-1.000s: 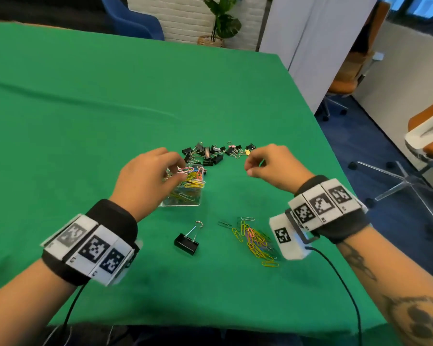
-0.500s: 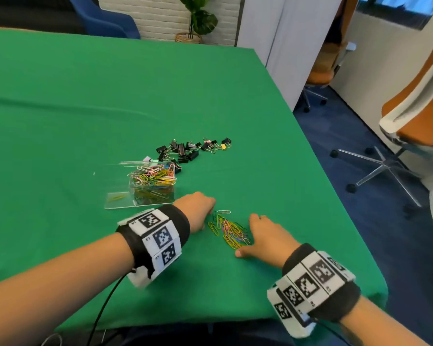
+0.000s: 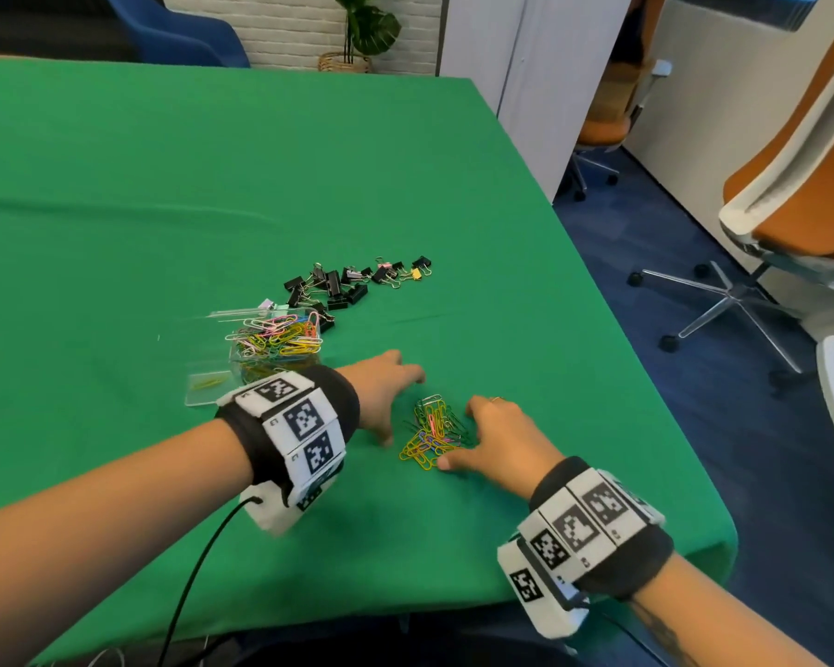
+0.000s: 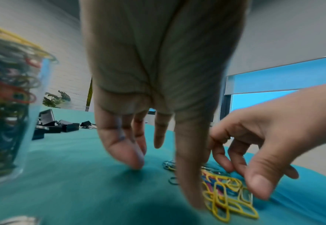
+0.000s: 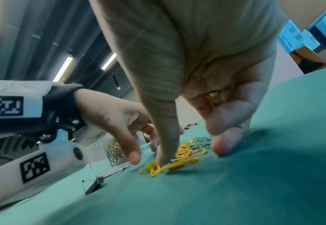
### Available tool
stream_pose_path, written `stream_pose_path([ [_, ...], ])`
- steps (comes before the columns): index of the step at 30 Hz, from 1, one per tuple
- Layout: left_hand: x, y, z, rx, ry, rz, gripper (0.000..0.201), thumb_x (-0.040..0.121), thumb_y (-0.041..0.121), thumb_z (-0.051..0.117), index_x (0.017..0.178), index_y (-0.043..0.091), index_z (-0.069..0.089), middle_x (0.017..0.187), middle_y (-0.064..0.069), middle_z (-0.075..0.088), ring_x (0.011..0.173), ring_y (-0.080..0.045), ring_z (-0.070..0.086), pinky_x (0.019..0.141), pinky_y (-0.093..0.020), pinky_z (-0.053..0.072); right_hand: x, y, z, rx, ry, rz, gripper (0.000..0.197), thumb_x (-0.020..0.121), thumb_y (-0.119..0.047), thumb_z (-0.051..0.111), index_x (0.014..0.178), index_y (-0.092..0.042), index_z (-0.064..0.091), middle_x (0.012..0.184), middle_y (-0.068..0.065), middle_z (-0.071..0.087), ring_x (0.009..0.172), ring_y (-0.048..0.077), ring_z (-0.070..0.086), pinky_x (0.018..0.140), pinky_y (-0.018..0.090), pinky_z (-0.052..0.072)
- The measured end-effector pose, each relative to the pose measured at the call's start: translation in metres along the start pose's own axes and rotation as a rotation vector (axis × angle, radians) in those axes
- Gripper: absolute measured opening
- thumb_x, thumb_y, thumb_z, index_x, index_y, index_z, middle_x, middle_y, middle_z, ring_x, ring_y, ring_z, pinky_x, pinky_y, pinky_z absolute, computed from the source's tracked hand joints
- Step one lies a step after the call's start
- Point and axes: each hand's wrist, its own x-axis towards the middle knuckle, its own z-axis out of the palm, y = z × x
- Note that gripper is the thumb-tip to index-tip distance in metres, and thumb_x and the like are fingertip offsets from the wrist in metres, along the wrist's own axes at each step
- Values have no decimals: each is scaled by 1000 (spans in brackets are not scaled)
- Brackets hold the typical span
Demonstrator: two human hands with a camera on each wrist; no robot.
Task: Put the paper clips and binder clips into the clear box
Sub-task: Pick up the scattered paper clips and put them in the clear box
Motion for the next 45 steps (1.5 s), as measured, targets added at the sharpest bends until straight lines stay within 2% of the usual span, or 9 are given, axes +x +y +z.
stream_pose_path([
  [3,7,9,1,30,-65,16,95,56,24,86,135,13,34,125,-14,38,114,-30,47,97,-36,41,7,-9,-1,-29,-9,-20,58,72,-33,74,116,-5,49,121,16,54,112,30,54,91,34,44],
  [11,12,17,1,-57,84,96,54,67,28,80,109,5,55,104,-15,62,96,-29,58,69,-25,35,22,-17,-5,-16,24,-58,31,78,-19,66,106,-6,59,110,18,62,104,33,59,81,35,47],
  [18,11,16,3,40,144,37,47,70,40,75,107,12,64,107,-11,62,98,-29,59,83,-34,49,21,-17,-13,-41,-45,-92,32,77,-30,67,94,-4,63,95,18,64,90,30,61,67,30,40],
  [22,6,15,2,110,111,48,52,67,31,79,114,16,64,117,-10,54,106,-30,55,86,-34,43,16,-20,-14,-146,-40,-107,43,73,-35,72,106,-11,61,107,12,63,102,29,61,76,32,46],
  [25,7,18,4,165,107,36,39,70,21,76,107,14,66,105,-14,63,99,-32,60,72,-31,42,15,-23,-12,-242,5,-123,41,78,-33,68,113,-13,58,117,11,59,109,30,58,83,34,46],
  [32,7,16,5,143,131,50,21,76,18,71,94,9,66,97,-16,66,94,-33,61,70,-33,42,24,-21,-14,-152,-76,-122,24,81,-25,65,100,-13,63,107,11,65,101,29,60,71,29,39],
  [35,6,13,4,120,131,62,22,77,21,71,95,10,66,97,-14,66,93,-32,61,74,-33,46,27,-20,-15,-126,-119,-125,21,83,-24,64,101,-13,61,109,10,64,103,29,60,75,30,41],
  [42,-2,14,-4,126,171,72,17,80,20,67,91,7,67,80,-15,59,90,-33,60,69,-32,41,25,-25,-23,-191,-75,-210,18,84,-24,61,99,-13,62,107,13,64,99,30,59,69,28,36],
  [45,-18,8,-19,74,263,74,17,80,22,68,88,7,69,84,-14,69,81,-26,62,71,-28,46,24,-37,-44,-164,-39,-263,17,82,-21,65,97,-14,65,101,10,67,88,26,57,69,26,36],
])
